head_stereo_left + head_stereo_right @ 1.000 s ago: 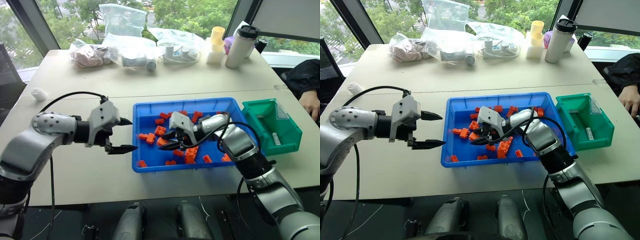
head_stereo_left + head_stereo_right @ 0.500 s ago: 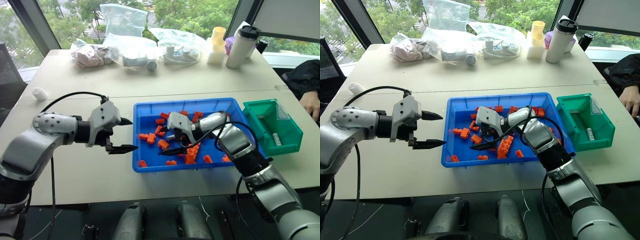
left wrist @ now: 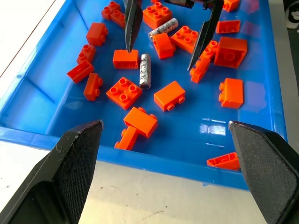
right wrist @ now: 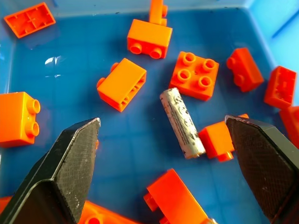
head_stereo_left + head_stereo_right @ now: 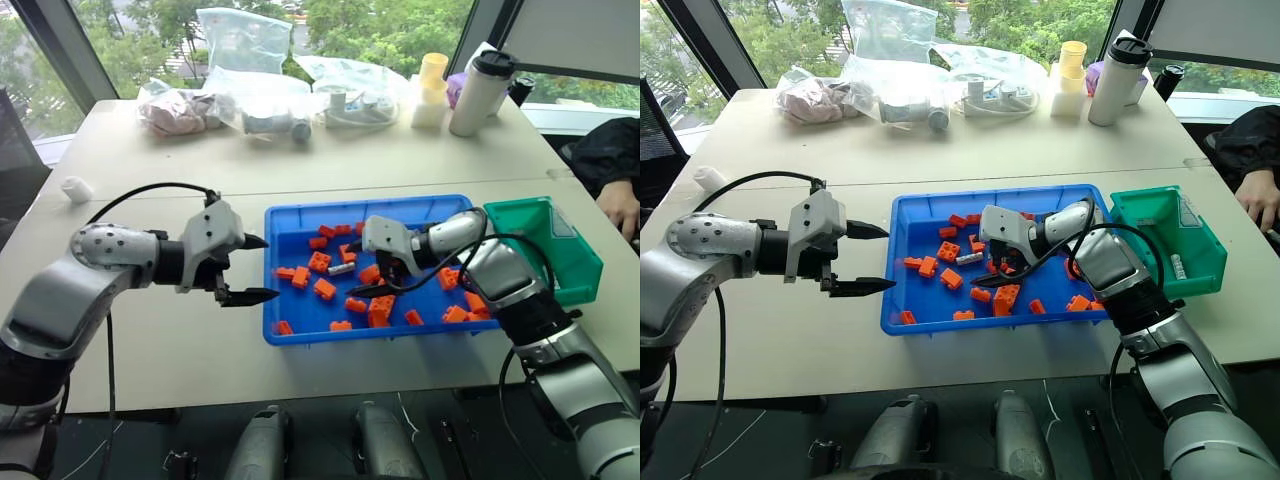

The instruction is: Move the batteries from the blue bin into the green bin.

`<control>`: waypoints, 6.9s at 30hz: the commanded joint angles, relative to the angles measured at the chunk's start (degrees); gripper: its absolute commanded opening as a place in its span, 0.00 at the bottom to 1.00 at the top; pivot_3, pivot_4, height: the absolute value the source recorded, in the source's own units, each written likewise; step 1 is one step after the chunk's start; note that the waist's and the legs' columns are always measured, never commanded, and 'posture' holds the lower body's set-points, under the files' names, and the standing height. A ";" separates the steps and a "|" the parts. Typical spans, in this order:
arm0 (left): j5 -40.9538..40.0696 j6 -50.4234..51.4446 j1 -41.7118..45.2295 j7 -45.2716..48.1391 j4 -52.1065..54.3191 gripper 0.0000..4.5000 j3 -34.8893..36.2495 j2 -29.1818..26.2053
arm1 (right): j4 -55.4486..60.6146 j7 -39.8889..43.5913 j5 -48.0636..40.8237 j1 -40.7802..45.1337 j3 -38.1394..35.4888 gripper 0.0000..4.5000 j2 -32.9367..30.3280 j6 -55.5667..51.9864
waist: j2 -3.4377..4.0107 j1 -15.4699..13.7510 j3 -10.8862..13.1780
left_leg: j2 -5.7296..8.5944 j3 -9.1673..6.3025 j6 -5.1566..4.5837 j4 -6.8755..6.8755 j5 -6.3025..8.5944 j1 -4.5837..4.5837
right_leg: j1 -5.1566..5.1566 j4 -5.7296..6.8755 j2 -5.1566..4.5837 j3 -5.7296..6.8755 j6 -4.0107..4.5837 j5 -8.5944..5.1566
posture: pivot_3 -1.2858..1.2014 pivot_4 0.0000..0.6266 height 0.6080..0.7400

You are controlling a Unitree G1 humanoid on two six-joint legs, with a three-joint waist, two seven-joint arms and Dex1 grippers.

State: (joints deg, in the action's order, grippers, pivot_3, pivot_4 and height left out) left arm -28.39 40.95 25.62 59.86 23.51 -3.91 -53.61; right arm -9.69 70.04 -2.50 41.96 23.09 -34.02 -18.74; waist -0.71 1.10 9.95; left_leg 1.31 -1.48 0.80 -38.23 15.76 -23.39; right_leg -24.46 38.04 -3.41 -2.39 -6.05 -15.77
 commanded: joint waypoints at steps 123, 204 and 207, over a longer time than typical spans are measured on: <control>1.10 -3.42 11.02 1.31 -5.75 1.00 -5.17 12.69 | 27.80 -23.81 -20.17 -19.75 -23.12 0.90 -11.70 -30.00 | -0.05 -0.28 -0.10 | 0.01 -0.03 -0.01 -0.03 0.00 0.03 | 0.13 -0.03 0.05 -0.08 -0.01 0.00 | 0.52 0.24 1.00; -1.41 -2.69 13.35 0.72 -8.37 1.00 -2.31 14.39 | 21.84 -37.87 -24.35 -13.04 -42.71 0.93 -11.68 -37.87 | 0.04 0.24 -0.11 | -0.11 0.03 -0.01 0.01 0.00 0.10 | 0.12 0.00 0.20 -0.16 -0.01 0.00 | 0.52 0.24 1.00; -1.48 -2.34 13.05 0.59 -7.28 1.00 -1.78 13.41 | 22.27 -40.78 -25.71 -10.39 -37.77 0.93 -3.91 -40.74 | -0.02 0.06 -0.13 | -0.13 -0.02 -0.01 0.01 -0.01 0.08 | 0.13 0.00 0.21 -0.15 0.00 0.00 | 0.52 0.24 1.00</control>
State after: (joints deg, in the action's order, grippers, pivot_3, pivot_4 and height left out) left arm -29.29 39.06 38.28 60.26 14.16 -7.58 -39.62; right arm 11.57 30.61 -27.17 31.22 -16.91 -39.53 -58.23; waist -0.73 1.16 9.82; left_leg 1.19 -1.50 0.80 -38.22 15.75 -23.31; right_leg -24.33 38.04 -3.22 -2.54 -6.06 -15.77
